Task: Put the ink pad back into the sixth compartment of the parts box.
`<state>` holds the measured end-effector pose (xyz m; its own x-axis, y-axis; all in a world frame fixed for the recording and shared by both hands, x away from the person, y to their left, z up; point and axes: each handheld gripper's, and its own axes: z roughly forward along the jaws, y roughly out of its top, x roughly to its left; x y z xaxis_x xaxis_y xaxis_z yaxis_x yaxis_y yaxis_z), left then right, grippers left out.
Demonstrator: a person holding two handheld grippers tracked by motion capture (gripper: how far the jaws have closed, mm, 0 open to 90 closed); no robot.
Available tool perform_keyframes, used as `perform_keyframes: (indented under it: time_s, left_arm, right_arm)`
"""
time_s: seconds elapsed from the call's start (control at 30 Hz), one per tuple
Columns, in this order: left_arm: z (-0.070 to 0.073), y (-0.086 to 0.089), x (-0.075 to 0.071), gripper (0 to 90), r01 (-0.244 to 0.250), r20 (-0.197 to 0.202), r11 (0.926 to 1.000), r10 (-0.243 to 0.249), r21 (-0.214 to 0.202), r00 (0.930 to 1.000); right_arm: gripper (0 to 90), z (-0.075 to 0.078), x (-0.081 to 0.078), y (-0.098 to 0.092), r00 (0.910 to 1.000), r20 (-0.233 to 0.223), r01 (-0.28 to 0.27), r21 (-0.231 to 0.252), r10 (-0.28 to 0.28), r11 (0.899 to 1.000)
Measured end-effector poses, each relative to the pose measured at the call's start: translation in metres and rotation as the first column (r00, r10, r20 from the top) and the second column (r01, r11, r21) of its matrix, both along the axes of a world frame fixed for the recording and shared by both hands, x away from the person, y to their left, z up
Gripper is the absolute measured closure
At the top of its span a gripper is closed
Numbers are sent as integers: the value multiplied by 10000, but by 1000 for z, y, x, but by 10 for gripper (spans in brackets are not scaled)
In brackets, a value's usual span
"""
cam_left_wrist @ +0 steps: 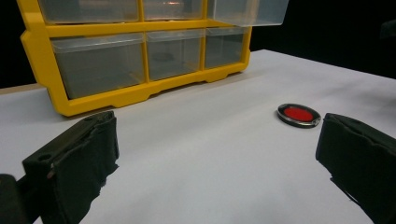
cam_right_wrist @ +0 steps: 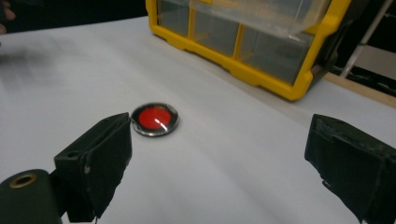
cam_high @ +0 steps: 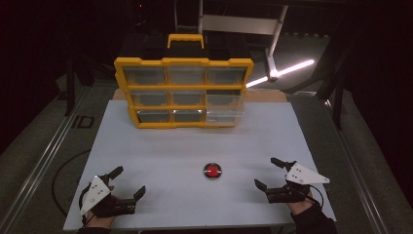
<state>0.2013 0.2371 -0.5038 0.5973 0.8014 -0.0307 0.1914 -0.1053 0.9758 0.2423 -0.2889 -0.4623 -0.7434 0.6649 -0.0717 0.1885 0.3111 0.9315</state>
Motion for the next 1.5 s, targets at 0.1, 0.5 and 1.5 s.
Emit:
perform_keyframes:
  time_s: [0.1,0.5,1.5]
  left_arm:
    - [0,0,0,1,2,-8,10000,-2,3,10000]
    - [0,0,0,1,61,-27,10000,-62,-28,10000]
    - [0,0,0,1,118,1,9999,-118,33,9999]
  right_arm:
    - [77,6,2,2,9998,66,-181,-53,181,9998]
    - [78,26,18,17,9961,193,-860,9,859,9963]
    - [78,29,54,76,9688,-218,-2473,-175,2469,9688]
